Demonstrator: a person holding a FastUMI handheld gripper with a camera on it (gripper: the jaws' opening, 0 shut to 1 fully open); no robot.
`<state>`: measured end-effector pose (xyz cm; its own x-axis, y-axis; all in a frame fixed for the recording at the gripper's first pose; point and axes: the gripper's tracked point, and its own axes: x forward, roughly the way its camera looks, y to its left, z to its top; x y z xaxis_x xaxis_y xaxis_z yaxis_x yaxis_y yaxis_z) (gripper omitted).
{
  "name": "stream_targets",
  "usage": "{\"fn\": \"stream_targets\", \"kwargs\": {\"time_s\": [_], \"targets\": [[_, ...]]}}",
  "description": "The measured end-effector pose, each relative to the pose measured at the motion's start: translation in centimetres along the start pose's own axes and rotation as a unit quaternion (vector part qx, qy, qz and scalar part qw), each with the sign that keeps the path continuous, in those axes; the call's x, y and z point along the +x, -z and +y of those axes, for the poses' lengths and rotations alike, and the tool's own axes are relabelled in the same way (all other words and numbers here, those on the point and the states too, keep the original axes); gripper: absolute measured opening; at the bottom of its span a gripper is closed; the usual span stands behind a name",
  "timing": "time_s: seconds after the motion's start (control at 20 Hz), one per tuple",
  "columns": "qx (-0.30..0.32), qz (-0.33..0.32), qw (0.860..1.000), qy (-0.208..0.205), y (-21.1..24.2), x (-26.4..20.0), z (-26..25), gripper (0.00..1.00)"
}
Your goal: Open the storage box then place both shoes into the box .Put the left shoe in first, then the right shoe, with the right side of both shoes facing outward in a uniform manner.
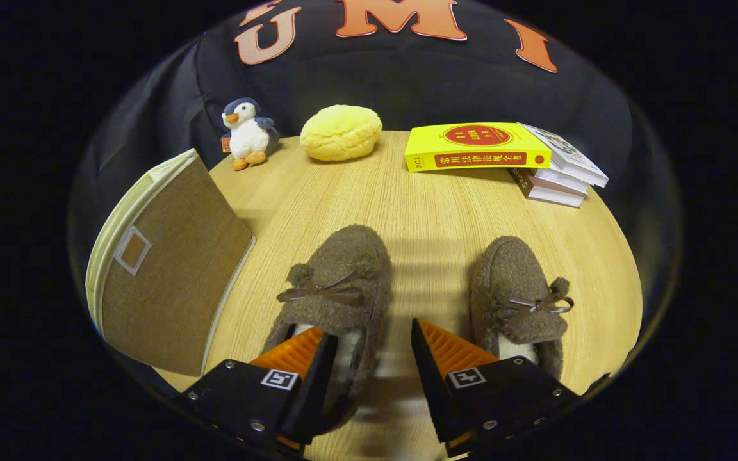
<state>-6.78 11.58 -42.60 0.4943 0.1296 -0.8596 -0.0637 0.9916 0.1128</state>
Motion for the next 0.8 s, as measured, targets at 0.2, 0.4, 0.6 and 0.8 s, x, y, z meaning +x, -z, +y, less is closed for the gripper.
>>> {"fn": "stream_targets", "kwargs": {"time_s": [0.2,0.4,0.6,0.8], "targets": [[0.004,-0.006,1.0,0.005,-0.3,1.5,0.4,0.36],[0.016,-0.005,1.0,0.016,-0.6,1.3,0.1,0.11],[0.041,-0.004,0.999,-0.003,-2.0,-0.6,1.2,0.04],[0.045,-0.012,0.999,-0.01,-4.8,-3.9,2.8,0.04]]}}
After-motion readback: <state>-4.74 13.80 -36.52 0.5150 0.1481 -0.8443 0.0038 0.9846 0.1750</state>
